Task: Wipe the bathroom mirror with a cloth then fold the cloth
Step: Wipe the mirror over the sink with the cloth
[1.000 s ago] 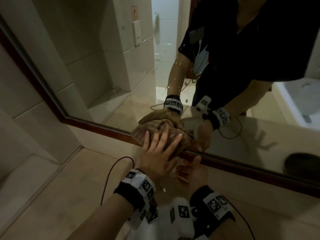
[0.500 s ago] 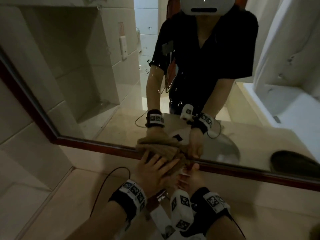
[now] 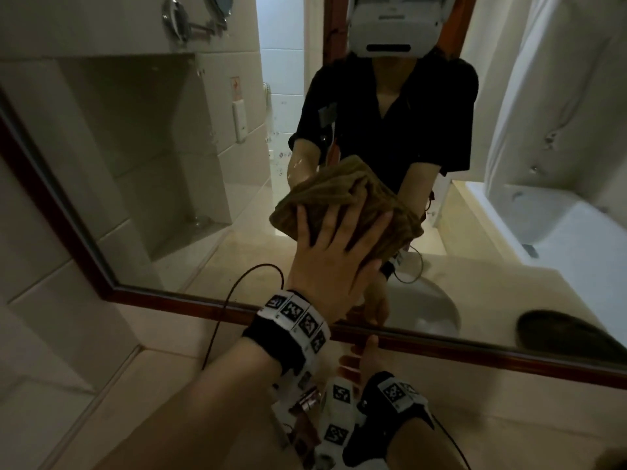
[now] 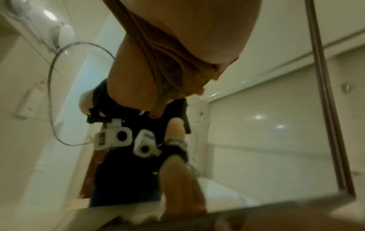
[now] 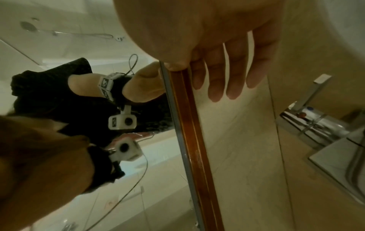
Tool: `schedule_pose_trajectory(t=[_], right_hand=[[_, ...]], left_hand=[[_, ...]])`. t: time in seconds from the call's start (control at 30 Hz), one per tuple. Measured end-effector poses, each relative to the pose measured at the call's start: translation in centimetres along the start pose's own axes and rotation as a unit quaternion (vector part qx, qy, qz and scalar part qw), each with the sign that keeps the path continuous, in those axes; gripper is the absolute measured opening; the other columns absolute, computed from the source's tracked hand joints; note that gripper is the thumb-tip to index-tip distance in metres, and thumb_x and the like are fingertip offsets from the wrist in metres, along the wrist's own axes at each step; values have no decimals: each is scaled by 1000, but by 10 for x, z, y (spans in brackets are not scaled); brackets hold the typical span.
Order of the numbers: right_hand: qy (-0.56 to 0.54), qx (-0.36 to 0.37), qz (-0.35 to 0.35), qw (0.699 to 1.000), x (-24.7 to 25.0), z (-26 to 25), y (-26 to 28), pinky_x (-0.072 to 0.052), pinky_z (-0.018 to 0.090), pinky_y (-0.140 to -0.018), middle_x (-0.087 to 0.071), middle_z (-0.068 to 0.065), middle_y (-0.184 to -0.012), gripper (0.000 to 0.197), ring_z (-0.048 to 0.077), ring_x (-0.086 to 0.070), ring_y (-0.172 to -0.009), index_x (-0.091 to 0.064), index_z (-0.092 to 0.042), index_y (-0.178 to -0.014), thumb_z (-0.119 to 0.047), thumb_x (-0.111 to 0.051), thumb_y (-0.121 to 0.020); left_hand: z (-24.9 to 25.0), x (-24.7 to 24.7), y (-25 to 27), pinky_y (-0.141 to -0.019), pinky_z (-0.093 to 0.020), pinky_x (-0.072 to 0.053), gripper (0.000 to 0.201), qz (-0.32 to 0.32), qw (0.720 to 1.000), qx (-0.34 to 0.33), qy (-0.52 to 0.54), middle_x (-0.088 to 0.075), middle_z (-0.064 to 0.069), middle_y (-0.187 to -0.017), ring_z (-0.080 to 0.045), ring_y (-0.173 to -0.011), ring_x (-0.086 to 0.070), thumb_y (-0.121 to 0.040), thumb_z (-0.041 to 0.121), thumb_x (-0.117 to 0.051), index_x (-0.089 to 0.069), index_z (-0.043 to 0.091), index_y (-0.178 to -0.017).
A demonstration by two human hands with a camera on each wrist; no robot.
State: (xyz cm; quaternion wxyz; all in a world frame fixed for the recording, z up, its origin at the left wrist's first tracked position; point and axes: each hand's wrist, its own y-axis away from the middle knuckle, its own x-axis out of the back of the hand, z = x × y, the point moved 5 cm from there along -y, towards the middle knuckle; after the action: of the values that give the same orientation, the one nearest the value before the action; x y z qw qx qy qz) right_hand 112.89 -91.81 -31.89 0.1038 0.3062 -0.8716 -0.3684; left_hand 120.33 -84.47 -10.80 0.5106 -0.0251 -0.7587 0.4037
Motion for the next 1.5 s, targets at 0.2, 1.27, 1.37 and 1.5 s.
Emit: schedule_pose_trajectory(t=[0.2, 1.27, 1.37, 1.5], right_hand=[[-10, 42, -3, 999, 3, -1, -5, -48, 36, -57, -60, 13, -67, 50, 29, -57, -58, -54, -3, -78, -38, -30, -104], [52, -64, 11, 997, -56, -19, 39, -36, 38, -44, -66, 21, -105, 53, 33, -59, -70, -53, 3, -130, -36, -27, -105], [75, -58, 25, 995, -57, -24, 45, -36, 39, -40, -65, 20, -104, 44, 30, -47, -57, -45, -5, -139, -28, -29, -106], [33, -64, 15, 997, -57, -15, 39, -35, 36, -48, -56, 14, -73, 50, 31, -50, -59, -52, 7, -102, -37, -29, -104]], left_hand=[[1, -72, 92, -113, -63, -16, 61, -188, 982, -25, -17, -52, -2, -138, -31, -125, -49, -95, 53, -38, -26, 38, -153], [-84, 62, -16, -116, -64, -11, 59, 20, 998, 28, -51, -33, -8, -155, -33, -137, -33, -100, 51, -28, -13, 37, -155], [-85, 80, -51, -116, -66, -2, 61, 72, 996, 33, -41, -5, -10, -164, -33, -150, -10, -100, 54, -24, -9, 34, -156], [-79, 25, -6, -115, -69, -3, 66, 35, 999, 17, -14, -15, -11, -161, -37, -145, -21, -97, 57, -35, -12, 35, -155]])
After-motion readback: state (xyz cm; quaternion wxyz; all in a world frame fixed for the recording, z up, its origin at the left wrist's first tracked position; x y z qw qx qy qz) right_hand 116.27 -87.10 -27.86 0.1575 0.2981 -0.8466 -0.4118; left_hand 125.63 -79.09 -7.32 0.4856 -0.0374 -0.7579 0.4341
